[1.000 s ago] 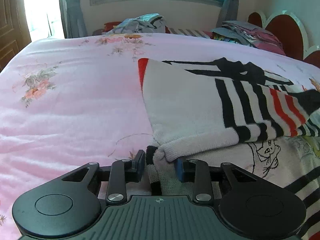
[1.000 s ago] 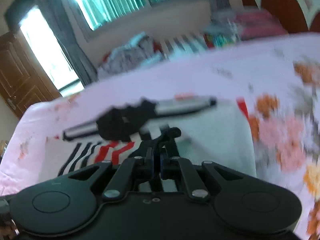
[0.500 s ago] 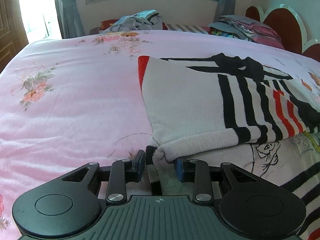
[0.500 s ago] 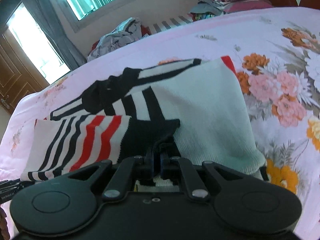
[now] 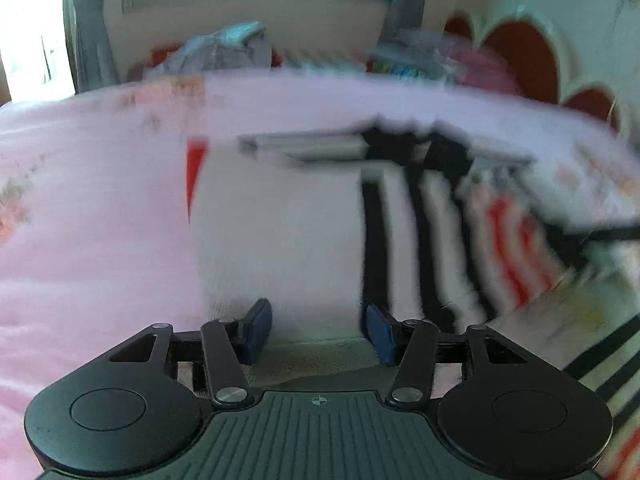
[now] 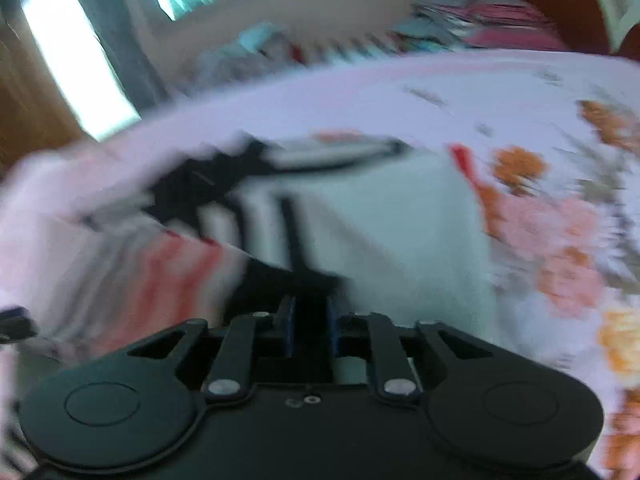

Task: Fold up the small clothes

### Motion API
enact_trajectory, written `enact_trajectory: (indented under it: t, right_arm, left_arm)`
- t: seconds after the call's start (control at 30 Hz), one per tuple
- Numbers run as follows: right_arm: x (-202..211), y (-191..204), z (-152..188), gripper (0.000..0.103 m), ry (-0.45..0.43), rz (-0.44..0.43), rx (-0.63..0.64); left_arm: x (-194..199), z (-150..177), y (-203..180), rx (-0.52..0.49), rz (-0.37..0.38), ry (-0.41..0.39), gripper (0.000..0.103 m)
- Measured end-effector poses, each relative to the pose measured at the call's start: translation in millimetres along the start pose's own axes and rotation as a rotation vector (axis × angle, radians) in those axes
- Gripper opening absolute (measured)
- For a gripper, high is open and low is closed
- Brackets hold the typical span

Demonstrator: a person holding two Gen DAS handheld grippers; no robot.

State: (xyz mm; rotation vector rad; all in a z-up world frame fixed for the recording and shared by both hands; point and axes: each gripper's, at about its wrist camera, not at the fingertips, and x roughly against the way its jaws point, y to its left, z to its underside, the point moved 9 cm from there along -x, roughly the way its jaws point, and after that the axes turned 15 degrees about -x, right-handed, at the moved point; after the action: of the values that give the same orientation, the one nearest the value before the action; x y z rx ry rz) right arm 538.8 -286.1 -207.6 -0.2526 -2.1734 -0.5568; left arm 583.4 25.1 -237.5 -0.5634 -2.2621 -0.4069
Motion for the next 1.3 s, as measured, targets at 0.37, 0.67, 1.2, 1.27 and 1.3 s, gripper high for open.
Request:
enact_trajectory:
  t: [0.37,0.67,1.2,1.27,1.3]
  right_arm:
    - [-32.4,-8.2,-60.2,0.009,-0.037,0.045,0.066]
    - [-12.4,57.0,-44.3,0.023,-0.058,-0.082,0.071]
    - [-24.7,40.0,-10.6,0.027,0.000,0.081,0.234]
    - [-14.3,43.7,-12.8,0.026,-0.034,0.078,0.232]
    - [-5.8,49.7,-12.1,0.025,-0.055,0.055,0.231]
  left_arm:
    - [-67.9,-66.6,76.3,0.016,-0.031,0.037,0.055]
    - [-36.2,-90.4,24.4,0.037,0.034,-0.091,0.057]
    - [-24.4,-36.0,27.8,-0.003,-0.134,0.024,0.065]
    - [-11.3,-34.3,30.4,0.030,-0.139,0.002,0.065]
    - [-7.2,-35.6,29.1,0.046,-0.132,-0.017,0.065]
